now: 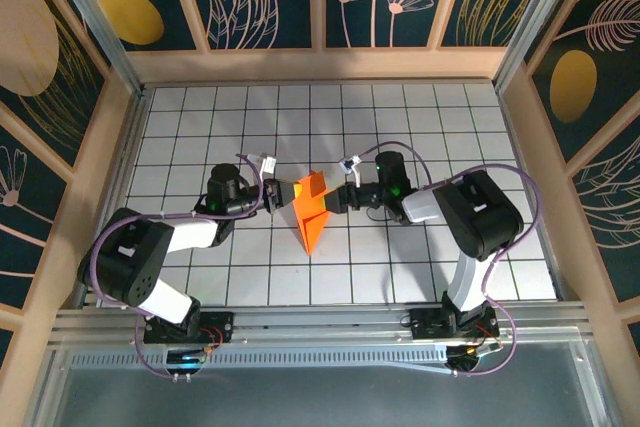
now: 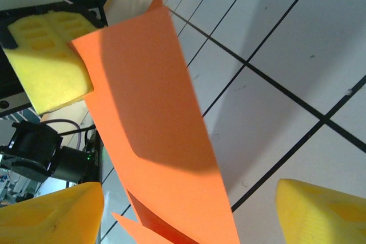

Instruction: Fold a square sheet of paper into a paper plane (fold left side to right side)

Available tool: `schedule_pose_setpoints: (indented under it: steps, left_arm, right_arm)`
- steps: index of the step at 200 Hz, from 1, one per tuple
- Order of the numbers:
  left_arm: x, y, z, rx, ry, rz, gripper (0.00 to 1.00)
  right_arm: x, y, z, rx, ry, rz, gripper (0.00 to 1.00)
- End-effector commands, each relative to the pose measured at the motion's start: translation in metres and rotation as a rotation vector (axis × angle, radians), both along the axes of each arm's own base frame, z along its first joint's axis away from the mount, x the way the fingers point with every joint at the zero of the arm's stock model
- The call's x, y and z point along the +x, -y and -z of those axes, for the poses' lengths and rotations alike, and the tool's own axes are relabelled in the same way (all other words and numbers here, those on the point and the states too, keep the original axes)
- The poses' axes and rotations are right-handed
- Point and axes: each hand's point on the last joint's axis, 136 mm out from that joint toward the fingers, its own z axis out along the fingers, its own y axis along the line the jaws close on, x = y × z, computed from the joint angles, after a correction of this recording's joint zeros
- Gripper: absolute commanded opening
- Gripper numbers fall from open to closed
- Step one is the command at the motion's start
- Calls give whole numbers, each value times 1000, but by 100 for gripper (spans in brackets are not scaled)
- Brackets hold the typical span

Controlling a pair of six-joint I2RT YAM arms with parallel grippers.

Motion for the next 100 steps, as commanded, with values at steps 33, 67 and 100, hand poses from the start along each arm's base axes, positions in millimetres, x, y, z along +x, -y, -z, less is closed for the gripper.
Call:
schedule_pose_setpoints:
  steps: [33,67,100]
  left_arm:
    - [3,2,1,12,32,12,0]
    - [6,2,7,24,15,8,0]
    - [7,2,12,32,1,3,0]
  right_arm:
    - [0,-6,-20,36,62,-48,64]
    - [5,-1,-27,24,82,-28,54]
    - [9,0,-35,14,101,-21,46]
